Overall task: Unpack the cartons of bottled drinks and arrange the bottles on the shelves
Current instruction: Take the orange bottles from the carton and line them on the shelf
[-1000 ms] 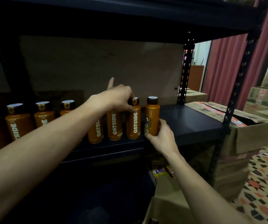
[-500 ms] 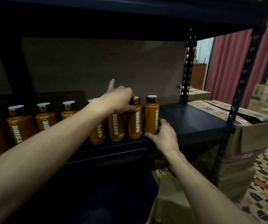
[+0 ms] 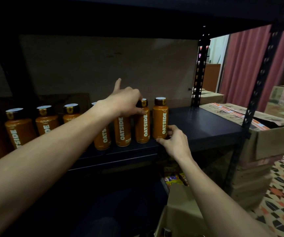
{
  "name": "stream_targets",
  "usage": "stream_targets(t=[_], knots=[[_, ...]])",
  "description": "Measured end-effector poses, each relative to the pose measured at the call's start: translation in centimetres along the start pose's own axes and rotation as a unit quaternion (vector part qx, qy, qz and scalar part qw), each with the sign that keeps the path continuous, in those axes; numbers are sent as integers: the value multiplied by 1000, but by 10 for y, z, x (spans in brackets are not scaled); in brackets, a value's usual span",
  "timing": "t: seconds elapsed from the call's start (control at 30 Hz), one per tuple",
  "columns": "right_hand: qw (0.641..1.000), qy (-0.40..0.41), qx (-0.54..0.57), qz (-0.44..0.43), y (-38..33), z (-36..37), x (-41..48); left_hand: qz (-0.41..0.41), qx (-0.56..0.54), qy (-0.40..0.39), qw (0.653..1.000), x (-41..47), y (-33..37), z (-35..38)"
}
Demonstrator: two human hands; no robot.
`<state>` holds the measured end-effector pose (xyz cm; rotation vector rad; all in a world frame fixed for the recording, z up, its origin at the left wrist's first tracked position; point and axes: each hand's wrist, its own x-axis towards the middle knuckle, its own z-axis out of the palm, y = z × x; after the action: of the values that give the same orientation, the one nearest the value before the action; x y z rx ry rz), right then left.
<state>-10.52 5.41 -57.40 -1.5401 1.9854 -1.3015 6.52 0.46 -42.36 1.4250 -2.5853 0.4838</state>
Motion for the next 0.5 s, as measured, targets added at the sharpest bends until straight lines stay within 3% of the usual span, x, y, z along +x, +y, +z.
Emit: stream_targets(t=[0.5], knots=[[1000,7,19,9,-1,0,1,-16,-27,-2,1000,-2,1,0]])
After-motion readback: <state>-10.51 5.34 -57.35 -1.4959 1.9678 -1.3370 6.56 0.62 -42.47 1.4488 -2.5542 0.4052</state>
